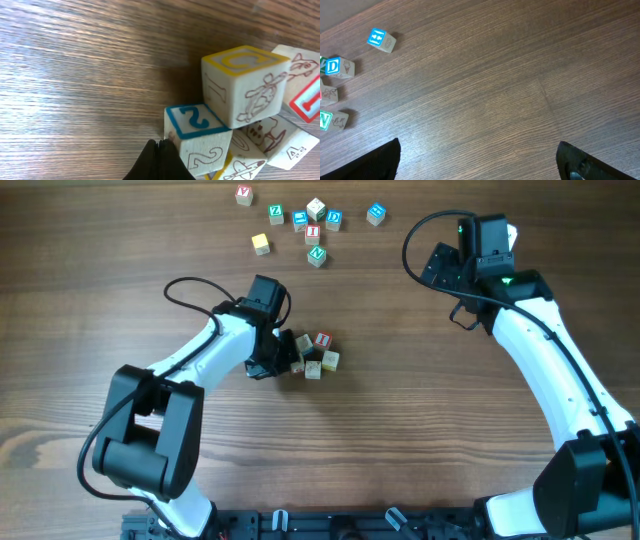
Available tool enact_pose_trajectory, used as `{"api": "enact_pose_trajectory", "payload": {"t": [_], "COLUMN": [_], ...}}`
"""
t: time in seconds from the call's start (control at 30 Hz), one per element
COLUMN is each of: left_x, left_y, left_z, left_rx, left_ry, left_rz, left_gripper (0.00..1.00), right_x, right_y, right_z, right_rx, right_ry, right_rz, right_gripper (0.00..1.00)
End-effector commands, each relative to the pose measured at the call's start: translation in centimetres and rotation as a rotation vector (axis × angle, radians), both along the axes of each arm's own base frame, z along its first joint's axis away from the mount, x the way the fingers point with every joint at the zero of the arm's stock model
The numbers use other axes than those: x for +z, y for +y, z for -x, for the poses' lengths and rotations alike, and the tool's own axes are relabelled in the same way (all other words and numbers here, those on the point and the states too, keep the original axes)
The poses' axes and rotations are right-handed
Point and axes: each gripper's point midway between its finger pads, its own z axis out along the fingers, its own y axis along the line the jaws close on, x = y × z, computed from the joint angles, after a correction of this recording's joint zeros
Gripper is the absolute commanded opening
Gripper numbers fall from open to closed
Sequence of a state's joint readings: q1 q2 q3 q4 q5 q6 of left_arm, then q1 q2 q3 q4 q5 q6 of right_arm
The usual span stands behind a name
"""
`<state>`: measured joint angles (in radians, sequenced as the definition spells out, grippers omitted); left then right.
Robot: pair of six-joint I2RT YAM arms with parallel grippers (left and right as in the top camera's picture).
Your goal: Form a circle
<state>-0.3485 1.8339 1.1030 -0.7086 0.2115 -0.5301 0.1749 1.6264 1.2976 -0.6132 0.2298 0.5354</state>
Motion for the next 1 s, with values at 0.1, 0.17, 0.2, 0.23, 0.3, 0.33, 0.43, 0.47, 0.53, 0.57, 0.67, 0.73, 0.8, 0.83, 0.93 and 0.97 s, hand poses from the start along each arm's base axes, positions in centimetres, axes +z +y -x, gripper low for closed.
{"api": "enact_pose_trajectory", "payload": {"t": [0.1, 0.17, 0.2, 0.23, 0.3, 0.33, 0.43, 0.47, 0.53, 0.57, 0.67, 0.73, 0.8, 0.83, 0.93, 0.97], "left_x": [0.5, 0.5, 0.5, 0.5, 0.4, 0.4, 0.8, 1.2, 2.1, 2.7, 3.5, 3.8, 4.2, 4.4, 4.7, 4.7], "left_y": [-0.6, -0.6, -0.5, -0.4, -0.1, 0.1, 1.2, 1.8, 3.3, 4.1, 6.1, 8.2, 9.9, 10.6, 11.8, 12.1], "left_z": [-0.1, -0.1, -0.1, -0.2, -0.3, -0.3, -0.8, -1.1, -2.1, -2.9, -5.5, -7.2, -8.4, -9.1, -10.0, -10.1], "left_rx": [-0.002, -0.002, -0.001, -0.001, 0.002, 0.005, 0.022, 0.035, 0.07, 0.093, 0.158, 0.207, 0.25, 0.27, 0.308, 0.315], "left_ry": [-0.021, -0.022, -0.022, -0.024, -0.029, -0.031, -0.033, -0.036, -0.051, -0.072, -0.153, -0.217, -0.267, -0.291, -0.321, -0.323], "left_rz": [0.018, 0.018, 0.017, 0.01, -0.008, -0.018, -0.045, -0.06, -0.094, -0.105, -0.121, -0.173, -0.218, -0.222, -0.216, -0.217], "left_gripper": [0.04, 0.04, 0.04, 0.04, 0.04, 0.04, 0.04, 0.05, 0.05, 0.05, 0.06, 0.08, 0.16, 0.34, 0.35, 0.35], "right_x": [0.0, 0.0, 0.0, 0.0, 0.0, 0.0, 0.0, 0.0, 0.0, 0.0, 0.0, 0.0, 0.0, 0.0, 0.0, 0.0], "right_y": [-0.2, -0.2, -0.2, -0.2, -0.2, -0.2, -0.2, -0.2, -0.2, -0.2, -0.2, -0.2, -0.2, -0.2, -0.2, -0.2], "right_z": [-0.1, -0.1, -0.1, -0.1, -0.1, -0.1, -0.1, -0.1, -0.1, -0.1, -0.1, -0.1, -0.1, -0.1, -0.1, -0.1], "right_rx": [0.002, 0.002, 0.002, 0.002, 0.002, 0.002, 0.002, 0.002, 0.002, 0.002, 0.002, 0.002, 0.002, 0.002, 0.002, 0.002], "right_ry": [0.0, 0.0, 0.0, 0.0, 0.0, 0.0, 0.0, 0.0, 0.0, 0.0, 0.0, 0.0, 0.0, 0.0, 0.0, 0.0], "right_rz": [0.018, 0.018, 0.018, 0.018, 0.018, 0.018, 0.018, 0.018, 0.018, 0.018, 0.018, 0.018, 0.018, 0.018, 0.018, 0.018], "right_gripper": [1.0, 1.0, 1.0, 1.0, 1.0, 1.0, 1.0, 1.0, 1.0, 1.0, 1.0, 1.0, 1.0, 1.0, 1.0, 1.0]}}
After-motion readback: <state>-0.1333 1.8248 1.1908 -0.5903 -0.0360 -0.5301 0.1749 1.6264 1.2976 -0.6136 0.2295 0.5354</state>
